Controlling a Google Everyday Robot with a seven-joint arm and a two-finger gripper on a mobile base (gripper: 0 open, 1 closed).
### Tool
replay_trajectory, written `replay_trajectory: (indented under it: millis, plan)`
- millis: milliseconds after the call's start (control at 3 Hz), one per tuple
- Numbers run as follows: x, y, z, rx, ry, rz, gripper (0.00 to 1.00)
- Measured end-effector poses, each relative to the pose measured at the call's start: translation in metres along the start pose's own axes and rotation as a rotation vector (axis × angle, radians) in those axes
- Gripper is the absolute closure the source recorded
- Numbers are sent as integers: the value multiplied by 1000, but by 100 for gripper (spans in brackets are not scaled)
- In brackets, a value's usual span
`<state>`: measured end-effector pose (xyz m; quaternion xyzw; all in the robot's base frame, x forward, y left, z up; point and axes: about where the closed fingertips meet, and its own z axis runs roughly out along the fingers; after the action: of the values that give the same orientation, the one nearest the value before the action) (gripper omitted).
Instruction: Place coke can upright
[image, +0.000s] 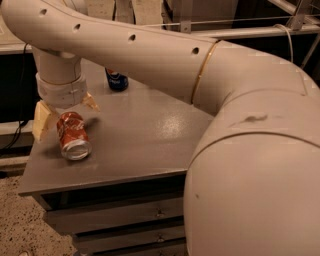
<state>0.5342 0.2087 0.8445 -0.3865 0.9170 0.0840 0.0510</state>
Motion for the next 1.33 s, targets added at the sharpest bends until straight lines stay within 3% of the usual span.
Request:
replay_trajectory:
  millis: [667, 1000, 1333]
  plan:
    - [-9, -16, -1, 77, -8, 82, 63]
    - [-16, -22, -25, 66, -105, 53, 86]
    - [-29, -26, -70, 17, -283, -50, 100]
